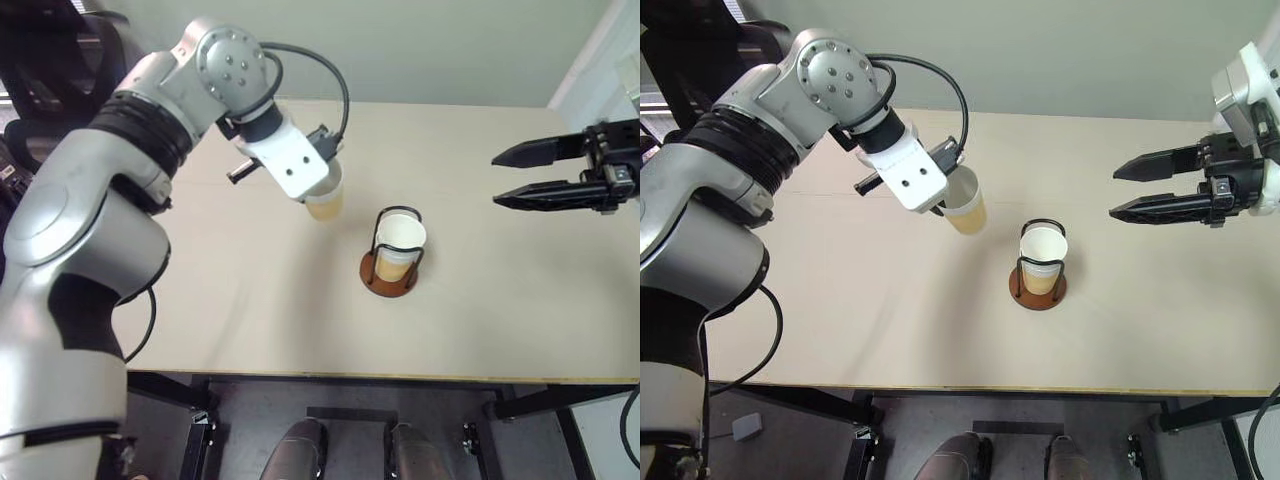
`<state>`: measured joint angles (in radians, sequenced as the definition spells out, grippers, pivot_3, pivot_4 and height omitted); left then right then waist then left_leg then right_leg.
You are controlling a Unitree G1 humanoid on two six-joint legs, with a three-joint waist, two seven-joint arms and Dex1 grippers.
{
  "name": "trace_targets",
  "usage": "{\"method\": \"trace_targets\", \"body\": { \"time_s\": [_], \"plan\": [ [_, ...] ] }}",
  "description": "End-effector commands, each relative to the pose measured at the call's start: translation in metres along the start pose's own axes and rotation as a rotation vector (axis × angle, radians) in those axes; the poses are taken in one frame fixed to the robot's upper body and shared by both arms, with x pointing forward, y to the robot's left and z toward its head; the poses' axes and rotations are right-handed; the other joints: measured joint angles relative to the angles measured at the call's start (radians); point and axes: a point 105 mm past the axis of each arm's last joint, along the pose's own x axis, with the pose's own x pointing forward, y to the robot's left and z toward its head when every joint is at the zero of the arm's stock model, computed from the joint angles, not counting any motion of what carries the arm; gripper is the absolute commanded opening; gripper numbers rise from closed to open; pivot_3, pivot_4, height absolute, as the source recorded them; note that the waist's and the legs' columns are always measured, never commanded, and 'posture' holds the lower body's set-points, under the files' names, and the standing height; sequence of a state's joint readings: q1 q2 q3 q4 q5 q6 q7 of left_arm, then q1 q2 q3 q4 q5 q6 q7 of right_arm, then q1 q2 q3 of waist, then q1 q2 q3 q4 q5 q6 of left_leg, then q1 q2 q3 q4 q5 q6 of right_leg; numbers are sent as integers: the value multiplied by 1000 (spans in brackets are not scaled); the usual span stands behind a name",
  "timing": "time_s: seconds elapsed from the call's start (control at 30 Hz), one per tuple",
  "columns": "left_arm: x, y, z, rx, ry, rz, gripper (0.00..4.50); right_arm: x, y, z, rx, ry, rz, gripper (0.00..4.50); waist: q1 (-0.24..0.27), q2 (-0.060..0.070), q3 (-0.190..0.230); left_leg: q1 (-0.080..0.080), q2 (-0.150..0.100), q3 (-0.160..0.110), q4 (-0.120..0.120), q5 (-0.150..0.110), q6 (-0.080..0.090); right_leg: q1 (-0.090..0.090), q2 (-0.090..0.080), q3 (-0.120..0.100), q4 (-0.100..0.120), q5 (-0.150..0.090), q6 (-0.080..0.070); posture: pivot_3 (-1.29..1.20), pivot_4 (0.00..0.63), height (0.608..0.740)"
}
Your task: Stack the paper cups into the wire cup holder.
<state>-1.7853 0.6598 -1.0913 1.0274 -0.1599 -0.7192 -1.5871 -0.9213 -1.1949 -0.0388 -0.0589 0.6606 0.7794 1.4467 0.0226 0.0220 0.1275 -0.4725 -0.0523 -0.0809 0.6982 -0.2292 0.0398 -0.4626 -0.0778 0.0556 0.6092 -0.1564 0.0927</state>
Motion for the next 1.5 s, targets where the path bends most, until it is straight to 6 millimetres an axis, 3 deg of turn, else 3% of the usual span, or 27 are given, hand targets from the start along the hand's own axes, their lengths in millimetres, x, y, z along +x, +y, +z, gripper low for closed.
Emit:
{"method": "trace_targets", "body": {
  "time_s": [0.03,0.47,1.07,1.5],
  "plan": [
    [-27,19,13,8,-20,79,19,-14,3,5,-57,15,-8,2697,1,0,0,0,0,2,0,0,0,0,1,-2,0,0,0,0,150,740],
    [-46,50,47,3,-135,147,19,-28,4,-5,-46,73,-5,2697,3,0,1,1,6,6,2,-3,-1,1,2,0,0,0,2,0,150,740],
    [-21,52,73,52,-239,51,19,-27,0,-1,-49,83,-31,2697,5,0,1,3,6,8,3,-2,0,3,4,-2,0,2,7,0,150,740],
    [-6,44,76,62,-271,-7,19,-27,3,-1,-41,83,-44,2697,7,1,1,3,7,7,4,-2,-1,4,3,-1,0,3,8,0,150,740]
  ]
}}
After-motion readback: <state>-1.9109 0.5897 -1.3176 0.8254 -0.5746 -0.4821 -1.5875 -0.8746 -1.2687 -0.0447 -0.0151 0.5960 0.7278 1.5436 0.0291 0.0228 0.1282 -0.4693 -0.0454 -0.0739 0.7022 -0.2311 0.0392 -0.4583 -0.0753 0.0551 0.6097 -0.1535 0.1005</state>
